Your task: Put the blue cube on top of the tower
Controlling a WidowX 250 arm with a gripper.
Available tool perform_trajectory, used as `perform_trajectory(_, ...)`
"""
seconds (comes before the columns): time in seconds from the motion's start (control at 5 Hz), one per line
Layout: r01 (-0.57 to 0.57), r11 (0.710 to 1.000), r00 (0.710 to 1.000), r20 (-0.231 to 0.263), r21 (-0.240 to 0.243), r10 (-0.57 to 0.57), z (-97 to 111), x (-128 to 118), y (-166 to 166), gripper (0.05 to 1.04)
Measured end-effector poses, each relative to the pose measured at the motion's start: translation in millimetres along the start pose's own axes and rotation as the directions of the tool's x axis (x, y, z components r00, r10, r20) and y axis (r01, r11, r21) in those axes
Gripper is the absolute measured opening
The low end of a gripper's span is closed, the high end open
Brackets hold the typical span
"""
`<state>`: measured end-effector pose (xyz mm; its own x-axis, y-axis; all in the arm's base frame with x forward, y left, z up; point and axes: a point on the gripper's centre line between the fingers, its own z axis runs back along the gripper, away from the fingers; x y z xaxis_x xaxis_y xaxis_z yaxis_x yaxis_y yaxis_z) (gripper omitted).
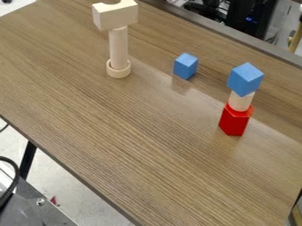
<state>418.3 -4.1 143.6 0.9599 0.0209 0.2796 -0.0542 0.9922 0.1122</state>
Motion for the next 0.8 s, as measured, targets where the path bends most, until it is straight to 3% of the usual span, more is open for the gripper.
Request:
perform_trajectory(0.2,-0.029,0.999,0.999,-0.038,0.04,0.03,-22,-1,15,0.999)
perform_trajectory(0.6,0.039,0.999,0.987,-0.155,0.033,-0.033,-43,-10,24,0.999)
perform_trajectory(0.8,0.058,0.998,0.982,-0.182,0.035,-0.051,-50,-14,28,0.999)
